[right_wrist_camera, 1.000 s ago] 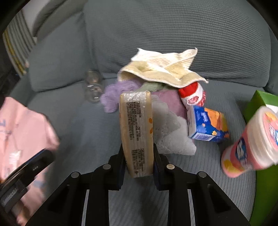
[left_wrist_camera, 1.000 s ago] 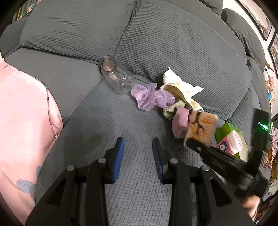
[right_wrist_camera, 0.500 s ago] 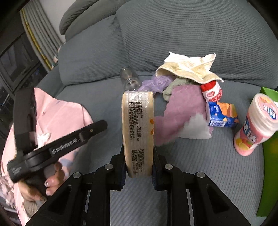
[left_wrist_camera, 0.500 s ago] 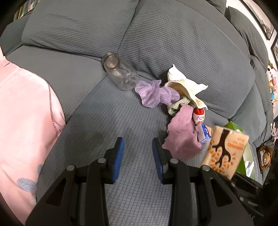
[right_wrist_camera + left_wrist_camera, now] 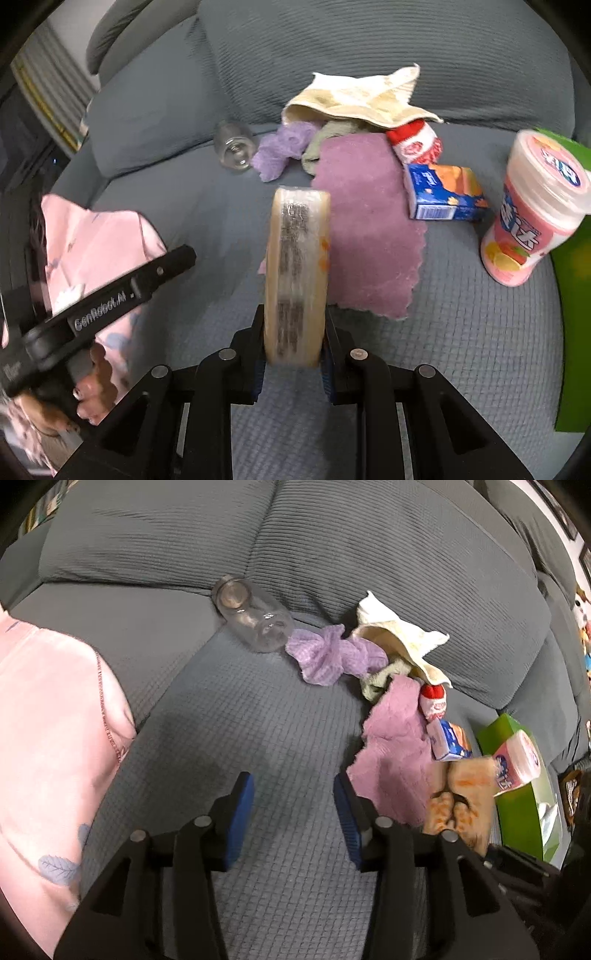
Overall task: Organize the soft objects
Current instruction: 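Lift the printed box with the right gripper, dragging the mauve washcloth out, then carry the printed box with the right gripper over the green box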
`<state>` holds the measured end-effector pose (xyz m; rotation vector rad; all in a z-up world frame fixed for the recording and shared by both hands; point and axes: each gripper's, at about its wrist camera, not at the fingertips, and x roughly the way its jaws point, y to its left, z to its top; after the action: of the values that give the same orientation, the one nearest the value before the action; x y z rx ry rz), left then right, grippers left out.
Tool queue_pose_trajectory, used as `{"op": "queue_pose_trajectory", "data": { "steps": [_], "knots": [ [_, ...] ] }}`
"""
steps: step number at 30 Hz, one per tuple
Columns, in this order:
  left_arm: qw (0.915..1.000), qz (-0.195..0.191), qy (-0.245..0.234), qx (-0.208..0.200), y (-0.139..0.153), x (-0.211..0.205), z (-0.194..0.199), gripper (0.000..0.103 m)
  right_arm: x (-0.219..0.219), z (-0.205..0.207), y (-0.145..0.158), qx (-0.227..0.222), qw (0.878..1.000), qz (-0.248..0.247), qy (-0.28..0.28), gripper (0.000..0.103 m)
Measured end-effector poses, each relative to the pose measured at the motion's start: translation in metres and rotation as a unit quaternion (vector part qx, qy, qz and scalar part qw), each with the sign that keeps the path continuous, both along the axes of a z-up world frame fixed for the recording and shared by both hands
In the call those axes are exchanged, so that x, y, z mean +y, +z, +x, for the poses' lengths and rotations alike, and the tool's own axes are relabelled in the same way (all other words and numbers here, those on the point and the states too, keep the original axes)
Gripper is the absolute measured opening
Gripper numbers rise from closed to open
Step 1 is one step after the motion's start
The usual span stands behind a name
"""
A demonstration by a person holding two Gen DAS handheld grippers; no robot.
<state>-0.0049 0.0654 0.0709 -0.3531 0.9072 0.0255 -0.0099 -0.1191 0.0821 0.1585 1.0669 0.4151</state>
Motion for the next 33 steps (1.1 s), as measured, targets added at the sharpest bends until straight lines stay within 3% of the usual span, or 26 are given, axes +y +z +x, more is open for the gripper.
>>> {"op": "queue_pose_trajectory", "data": {
  "steps": [4, 8, 14, 22, 33],
  "knots": [
    [1.0, 0.004, -0.004, 0.008, -0.004, -0.003, 0.001, 0.054, -0.01, 0.002, 0.006, -0.015, 1.0, -0.005, -0.015, 0.032],
    [0.9989, -0.021, -0.03, 0.029, -0.013, -0.01, 0.005, 0.056, -0.015, 0.002, 0.011, -0.026, 0.999, -0.002, -0.027, 0.054],
    [0.9936, -0.052, -0.085, 0.053, -0.026, -0.03, 0.01, 0.063, -0.021, 0.006, 0.007, -0.03, 0.998, -0.019, -0.042, 0.055],
    [0.9853, -0.093, -0.121, 0.078, -0.047, -0.046, 0.018, 0.062, -0.037, 0.02, -0.014, 0.011, 0.998, 0.027, -0.053, 0.05],
    [0.9802, -0.088, -0.167, 0.059, -0.045, -0.073, 0.012, 0.061, -0.055, 0.028, -0.019, 0.037, 0.994, 0.065, -0.078, 0.048]
  ]
}}
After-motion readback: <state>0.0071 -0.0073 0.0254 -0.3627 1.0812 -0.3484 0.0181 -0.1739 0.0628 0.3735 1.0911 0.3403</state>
